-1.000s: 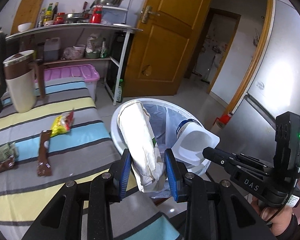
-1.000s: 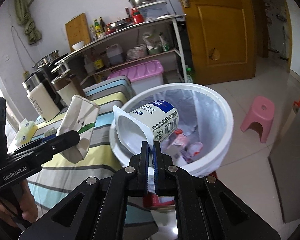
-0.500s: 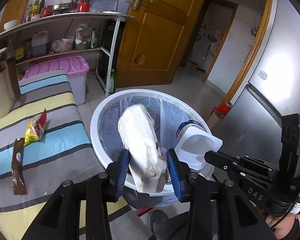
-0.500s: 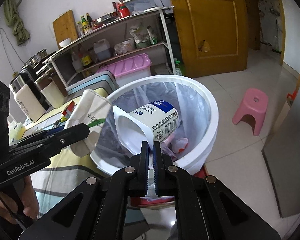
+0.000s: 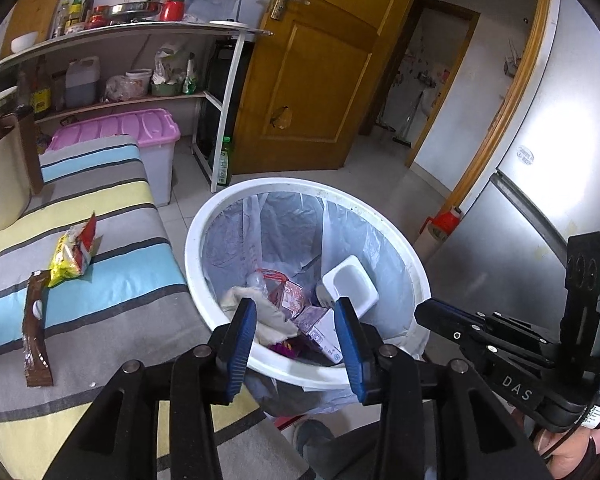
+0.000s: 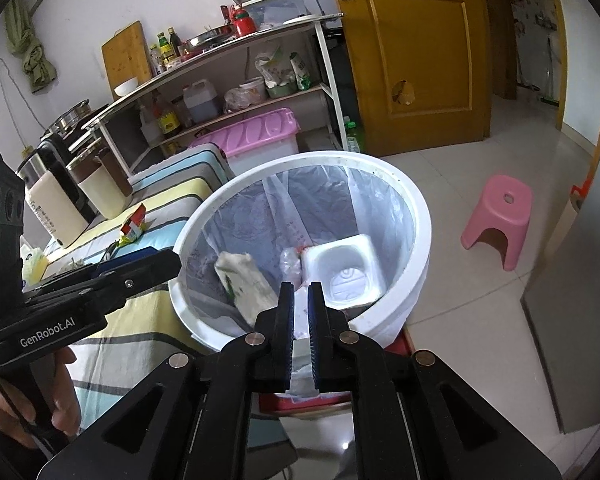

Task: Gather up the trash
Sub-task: 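Open both grippers to drop the paper bag and yogurt cup into the bin, then move both grippers back to the table toward the brown chocolate bar wrappers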

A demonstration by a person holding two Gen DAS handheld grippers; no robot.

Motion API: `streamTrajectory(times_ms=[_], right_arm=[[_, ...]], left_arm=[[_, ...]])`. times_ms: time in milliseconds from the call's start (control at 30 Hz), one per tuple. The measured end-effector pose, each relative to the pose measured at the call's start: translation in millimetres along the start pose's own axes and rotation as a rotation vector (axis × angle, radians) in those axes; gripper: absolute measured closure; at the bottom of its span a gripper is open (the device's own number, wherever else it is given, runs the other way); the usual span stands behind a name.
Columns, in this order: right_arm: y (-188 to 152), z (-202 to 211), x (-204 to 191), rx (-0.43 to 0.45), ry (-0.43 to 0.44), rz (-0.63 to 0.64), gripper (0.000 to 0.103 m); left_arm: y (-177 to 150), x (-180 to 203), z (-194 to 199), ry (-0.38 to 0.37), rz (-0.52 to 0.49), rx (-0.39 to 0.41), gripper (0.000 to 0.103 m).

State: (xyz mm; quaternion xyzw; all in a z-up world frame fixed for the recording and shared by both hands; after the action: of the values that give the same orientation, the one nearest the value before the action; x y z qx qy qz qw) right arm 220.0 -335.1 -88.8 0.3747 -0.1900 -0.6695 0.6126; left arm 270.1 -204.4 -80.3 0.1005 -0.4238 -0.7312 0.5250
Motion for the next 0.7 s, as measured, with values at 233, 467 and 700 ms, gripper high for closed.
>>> streamTrajectory(times_ms=[233,467,700], right_arm=[[0.4,10.2,-13.1,0.017,0.023,0.019,0.096],[1.2,27.1,-39.4,0.045,0.06,0.064,0.095],[-0.4,42.5,-68.8,0.068,0.107,0.114,0.087]], left_arm=[[-6.4,-5.9,22.9,0.02,0.004,0.032,0.062],[-11.8,-12.2,53.4,0.049,0.011,0.078,0.062],[-16.9,-23.0,86.6,0.084,0.031,0.127,0.062]])
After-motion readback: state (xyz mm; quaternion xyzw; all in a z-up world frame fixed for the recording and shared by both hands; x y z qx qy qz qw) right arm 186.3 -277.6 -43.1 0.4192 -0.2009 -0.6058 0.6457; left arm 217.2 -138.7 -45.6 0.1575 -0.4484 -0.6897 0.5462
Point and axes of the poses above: each gripper's, at about its wrist camera, not at the fingertips, and z roughly against the way its jaws point, x to its right, y to its top, the point moved 8 cm from there along -z, roughly the way its jaws point, and after that the axes turned 3 degrees about x, right-handed, at the moved point
